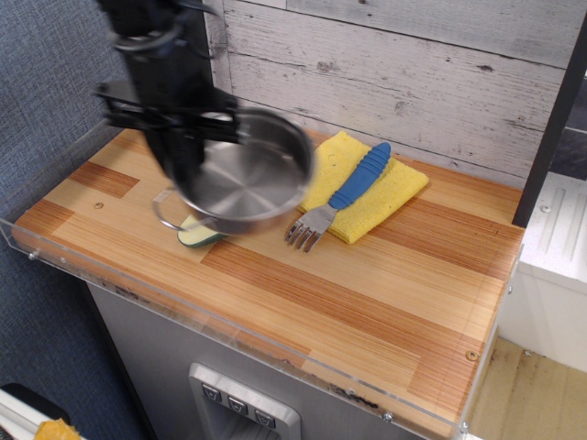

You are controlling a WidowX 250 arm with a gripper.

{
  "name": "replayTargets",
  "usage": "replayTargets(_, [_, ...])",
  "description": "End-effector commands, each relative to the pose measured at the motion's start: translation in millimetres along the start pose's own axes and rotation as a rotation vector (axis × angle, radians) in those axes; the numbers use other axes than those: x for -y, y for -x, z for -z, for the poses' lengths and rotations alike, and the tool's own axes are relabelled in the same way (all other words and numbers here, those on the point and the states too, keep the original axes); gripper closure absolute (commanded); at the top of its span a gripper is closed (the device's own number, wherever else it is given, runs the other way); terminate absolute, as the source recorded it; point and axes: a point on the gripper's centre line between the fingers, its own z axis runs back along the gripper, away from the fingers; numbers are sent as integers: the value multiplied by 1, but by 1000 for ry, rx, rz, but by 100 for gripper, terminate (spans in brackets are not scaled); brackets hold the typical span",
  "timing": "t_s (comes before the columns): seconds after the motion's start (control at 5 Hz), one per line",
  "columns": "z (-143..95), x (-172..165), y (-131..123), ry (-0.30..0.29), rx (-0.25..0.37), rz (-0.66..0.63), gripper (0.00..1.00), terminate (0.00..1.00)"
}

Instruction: Put the pot on the left of the avocado.

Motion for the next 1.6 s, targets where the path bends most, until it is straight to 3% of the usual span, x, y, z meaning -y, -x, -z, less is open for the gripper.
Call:
replayTargets(0.0, [-12,-66,-11,-22,-11,-74,100,0])
replayTargets(0.4, [-5,-116,-21,-30,8,-134,100,0])
replayTargets(0.6, [5,-120,-31,-54,-12,-146,100,0])
replayTargets(1.0, [47,-126,-33,-91,-73,-163,100,0])
replayTargets(1.4, [65,-125,-30,-81,-107,-157,100,0])
